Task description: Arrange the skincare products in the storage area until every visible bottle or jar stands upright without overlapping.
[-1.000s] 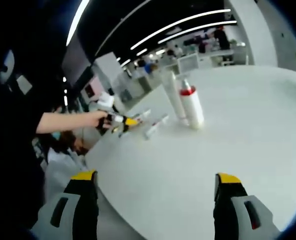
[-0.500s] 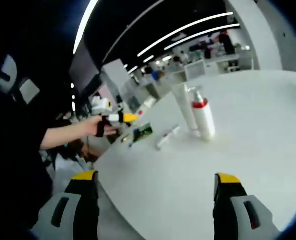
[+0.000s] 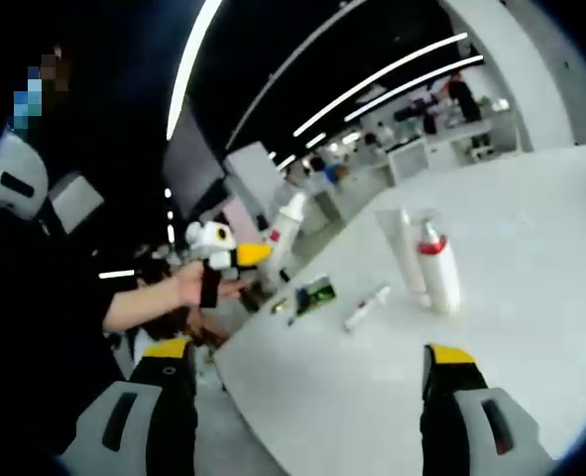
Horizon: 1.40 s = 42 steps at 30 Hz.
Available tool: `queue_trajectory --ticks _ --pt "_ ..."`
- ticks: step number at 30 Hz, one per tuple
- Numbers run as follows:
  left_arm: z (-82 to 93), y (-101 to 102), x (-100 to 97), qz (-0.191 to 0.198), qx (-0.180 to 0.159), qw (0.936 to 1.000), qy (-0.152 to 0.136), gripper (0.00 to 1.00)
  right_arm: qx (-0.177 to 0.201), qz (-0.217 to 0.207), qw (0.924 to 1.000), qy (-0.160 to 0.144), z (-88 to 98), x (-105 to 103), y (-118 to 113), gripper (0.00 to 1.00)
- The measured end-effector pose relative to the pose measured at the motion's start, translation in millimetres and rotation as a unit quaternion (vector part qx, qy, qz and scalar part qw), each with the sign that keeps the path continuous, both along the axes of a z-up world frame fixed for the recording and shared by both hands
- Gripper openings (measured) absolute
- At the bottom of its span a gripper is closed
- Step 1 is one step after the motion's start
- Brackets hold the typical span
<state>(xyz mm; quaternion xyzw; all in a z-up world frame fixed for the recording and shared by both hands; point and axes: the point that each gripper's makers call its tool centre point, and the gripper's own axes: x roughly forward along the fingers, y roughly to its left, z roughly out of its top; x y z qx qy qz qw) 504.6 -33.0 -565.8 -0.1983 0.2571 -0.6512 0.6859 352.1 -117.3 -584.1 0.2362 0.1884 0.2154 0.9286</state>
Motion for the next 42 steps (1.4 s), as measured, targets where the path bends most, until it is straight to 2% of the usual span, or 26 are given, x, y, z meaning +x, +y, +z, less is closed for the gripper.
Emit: queue_trajectory --ticks 5,9,13,21,25,29,33,39,42 --pt "20.8 -1 -16.9 -0.024 -0.019 0.9993 -0.023 0.24 0.015 0.015 0.9990 -0.040 27.7 9 8 0.92" --pt "33.1 -2 -35.5 -0.053 -0.025 0.9971 -0.048 0.24 -0.005 0.050 0.9974 -0.053 41.5 22 18 0.87" --pt "43.8 -4 -51.0 -0.074 -0.037 0.9949 -0.057 0.24 0.012 0.076 0.9939 -0.079 60.9 37 32 0.86" --pt "59.8 -5 -75.3 -0.108 -0.060 0.9898 -0.070 0.24 0.015 0.123 0.9868 -0.104 79.8 51 56 0.75" --pt "65.5 -6 -88.6 -0.128 -0.071 0.9863 -0.076 0.24 0.043 0.135 0.9814 -0.130 97.5 55 62 0.70" --pt "72.6 -8 -98.6 -0.144 -0.088 0.9828 -0.075 0.24 0.057 0.137 0.9778 -0.148 110.1 57 64 0.60" --pt "76.2 -9 -102.9 -0.152 -0.096 0.9809 -0.075 0.24 0.067 0.145 0.9738 -0.162 117.1 56 67 0.41" --pt "70.5 -11 -107.3 -0.164 -0.085 0.9794 -0.081 0.24 0.063 0.152 0.9719 -0.168 119.4 55 70 0.32" --pt "69.1 -11 -108.1 -0.167 -0.084 0.9791 -0.080 0.24 0.061 0.157 0.9695 -0.178 121.1 55 71 0.22"
